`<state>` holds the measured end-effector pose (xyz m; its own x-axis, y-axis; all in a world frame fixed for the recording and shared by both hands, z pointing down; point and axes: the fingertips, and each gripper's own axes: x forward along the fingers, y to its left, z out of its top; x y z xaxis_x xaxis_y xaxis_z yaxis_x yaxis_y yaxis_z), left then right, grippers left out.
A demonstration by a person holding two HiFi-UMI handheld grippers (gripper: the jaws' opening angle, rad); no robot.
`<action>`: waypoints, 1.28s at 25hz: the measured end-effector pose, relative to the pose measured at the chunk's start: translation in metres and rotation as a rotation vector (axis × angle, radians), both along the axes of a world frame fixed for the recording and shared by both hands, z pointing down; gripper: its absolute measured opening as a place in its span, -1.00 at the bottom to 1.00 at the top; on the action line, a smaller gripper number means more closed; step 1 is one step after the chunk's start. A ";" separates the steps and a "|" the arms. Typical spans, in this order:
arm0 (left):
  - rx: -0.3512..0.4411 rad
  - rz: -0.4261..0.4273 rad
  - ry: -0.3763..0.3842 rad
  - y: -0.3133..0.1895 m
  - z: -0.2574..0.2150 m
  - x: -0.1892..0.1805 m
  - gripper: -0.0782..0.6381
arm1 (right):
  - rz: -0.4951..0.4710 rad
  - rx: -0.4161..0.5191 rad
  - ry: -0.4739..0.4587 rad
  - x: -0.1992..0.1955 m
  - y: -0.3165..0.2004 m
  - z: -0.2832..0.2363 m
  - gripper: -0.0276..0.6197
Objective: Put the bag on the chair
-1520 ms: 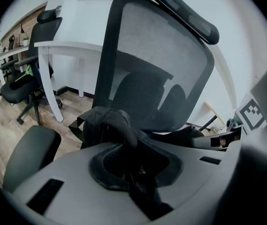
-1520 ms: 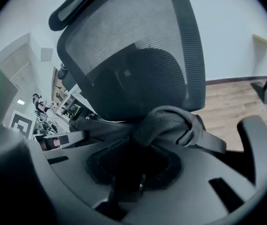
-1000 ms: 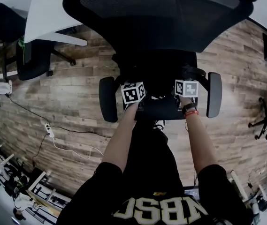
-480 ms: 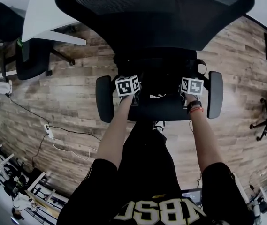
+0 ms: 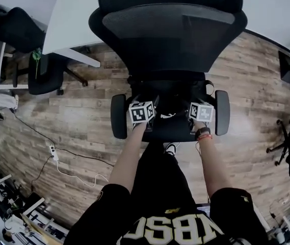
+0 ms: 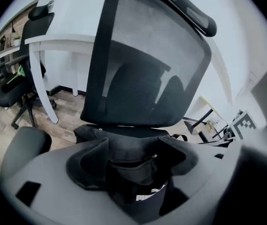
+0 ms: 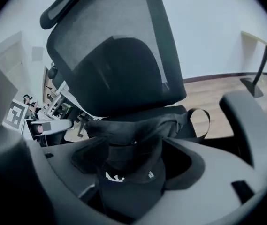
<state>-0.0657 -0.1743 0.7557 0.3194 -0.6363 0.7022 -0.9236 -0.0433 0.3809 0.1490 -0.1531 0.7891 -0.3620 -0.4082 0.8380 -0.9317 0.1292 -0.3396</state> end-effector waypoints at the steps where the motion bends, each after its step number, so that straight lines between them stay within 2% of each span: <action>1: 0.022 0.020 -0.009 0.001 -0.013 0.003 0.16 | -0.009 0.028 0.005 -0.001 -0.001 -0.014 0.18; 6: 0.135 0.023 -0.037 0.004 -0.081 0.003 0.16 | -0.050 0.178 0.012 -0.007 -0.009 -0.083 0.18; 17: 0.391 0.004 -0.071 0.045 -0.236 0.000 0.15 | -0.051 0.493 0.014 -0.005 0.002 -0.250 0.08; 21: 0.492 0.016 -0.091 0.065 -0.287 0.004 0.07 | -0.081 0.615 0.037 -0.008 0.018 -0.308 -0.07; 26: 0.619 0.032 -0.126 0.084 -0.341 0.010 -0.18 | -0.094 0.739 0.024 -0.016 0.039 -0.365 -0.29; 32: 0.752 0.006 -0.143 0.093 -0.396 0.011 -0.46 | -0.086 0.829 -0.088 -0.029 0.057 -0.410 -0.68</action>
<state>-0.0548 -0.0808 0.3601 0.2628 -0.9579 0.1156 -0.9606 -0.2486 0.1242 0.1203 -0.0957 0.3795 -0.4705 -0.8476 0.2453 -0.8815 0.4388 -0.1743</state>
